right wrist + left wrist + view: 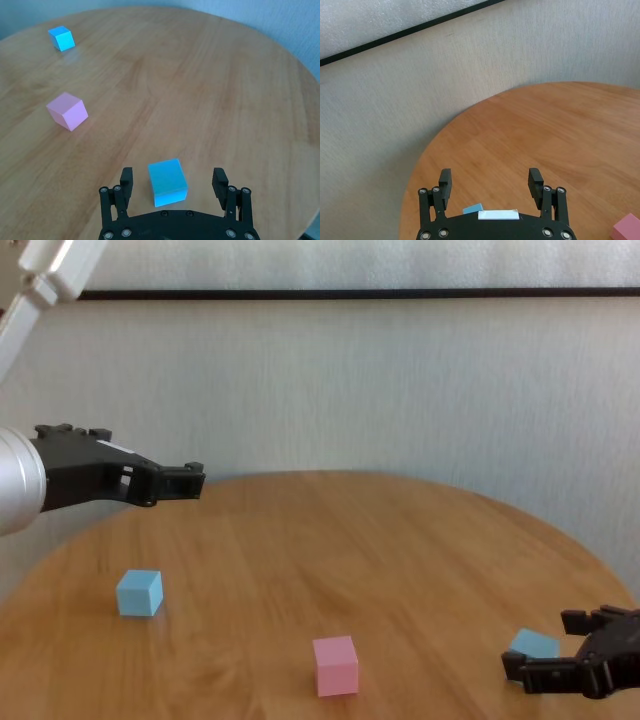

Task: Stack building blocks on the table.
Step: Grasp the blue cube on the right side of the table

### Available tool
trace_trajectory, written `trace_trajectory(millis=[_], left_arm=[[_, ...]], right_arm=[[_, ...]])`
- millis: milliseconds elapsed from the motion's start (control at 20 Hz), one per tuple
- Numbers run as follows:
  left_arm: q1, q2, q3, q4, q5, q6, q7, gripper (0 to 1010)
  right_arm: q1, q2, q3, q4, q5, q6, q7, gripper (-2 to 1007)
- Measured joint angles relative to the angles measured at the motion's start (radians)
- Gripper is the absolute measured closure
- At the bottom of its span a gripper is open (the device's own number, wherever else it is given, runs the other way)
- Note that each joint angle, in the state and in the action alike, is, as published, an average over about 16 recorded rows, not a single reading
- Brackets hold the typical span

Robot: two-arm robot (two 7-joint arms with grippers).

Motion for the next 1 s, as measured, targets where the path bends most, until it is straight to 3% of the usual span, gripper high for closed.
trace_trajectory(millis=[450,1000], left_arm=[[0.0,0.0,0.0,0.0,0.0,0.0,0.0,10],[0.0,0.0,0.0,0.0,0.0,0.0,0.0,10]], right_arm=[[0.012,-0.023,0.011,0.023,0.002,0.013,0.022,4],[0.013,-0.025,0.012,0.025,0.001,0.014,0.023,73]])
